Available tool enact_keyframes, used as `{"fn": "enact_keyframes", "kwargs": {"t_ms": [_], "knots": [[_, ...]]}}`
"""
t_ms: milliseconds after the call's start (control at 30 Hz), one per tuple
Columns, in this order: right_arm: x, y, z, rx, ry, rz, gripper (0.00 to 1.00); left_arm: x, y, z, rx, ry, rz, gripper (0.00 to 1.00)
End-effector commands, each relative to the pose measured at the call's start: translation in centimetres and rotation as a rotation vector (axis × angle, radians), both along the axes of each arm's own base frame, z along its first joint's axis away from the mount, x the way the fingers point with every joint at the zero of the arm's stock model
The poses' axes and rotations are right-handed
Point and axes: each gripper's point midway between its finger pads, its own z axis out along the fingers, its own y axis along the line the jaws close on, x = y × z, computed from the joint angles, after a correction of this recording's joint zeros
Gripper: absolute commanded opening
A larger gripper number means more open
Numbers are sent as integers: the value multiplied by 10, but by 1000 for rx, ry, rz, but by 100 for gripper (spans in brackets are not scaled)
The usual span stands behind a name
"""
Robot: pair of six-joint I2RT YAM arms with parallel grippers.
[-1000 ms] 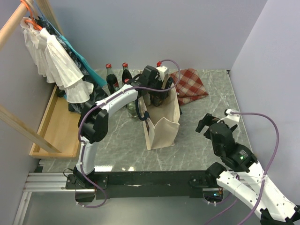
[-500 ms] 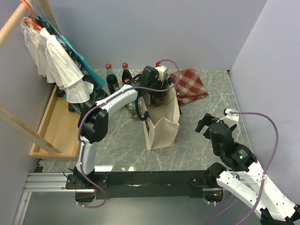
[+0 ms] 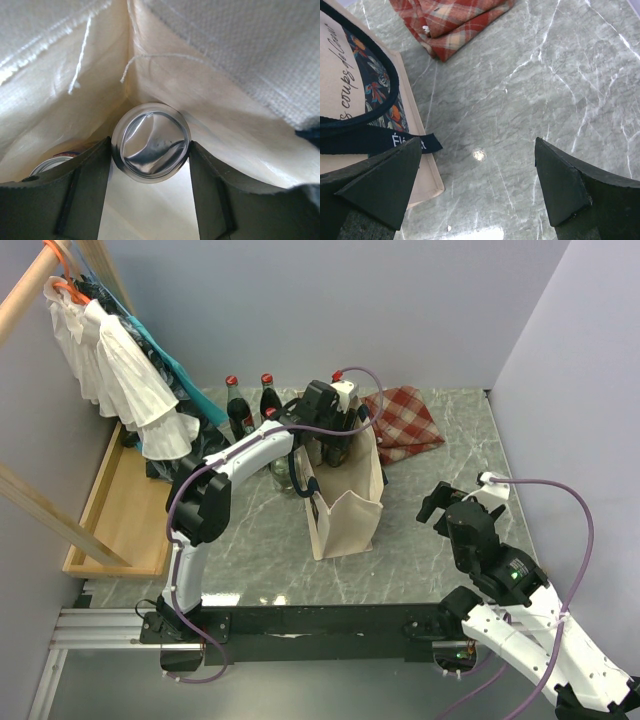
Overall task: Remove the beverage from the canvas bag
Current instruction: Take out the drink from the canvas bag.
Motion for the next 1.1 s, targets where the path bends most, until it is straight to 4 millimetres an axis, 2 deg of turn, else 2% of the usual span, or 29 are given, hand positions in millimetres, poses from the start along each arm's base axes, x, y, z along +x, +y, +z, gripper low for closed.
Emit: {"fn": "enact_keyframes", "kwargs": {"t_ms": [0,33,133,333,800,1067], "knots": [[3,-1,7,5,-23,-14,100,-1,0,29,-23,-40,-5,29],[3,-1,7,3,-22,-14,100,0,-1,30,-25,-40,-7,16],[3,-1,7,4,-25,-16,100,0,-3,33,-31,-41,-9,1],[4,0,7,2,-20,-10,100,-2,-6,36,-20,-43,-21,1],[4,0,5,-6,-11,-18,100,-1,-13,84,-63,-121,-48,1],[4,-1,6,-6,-15,-17,100,-1,-19,104,-100,-146,-61,1]]}}
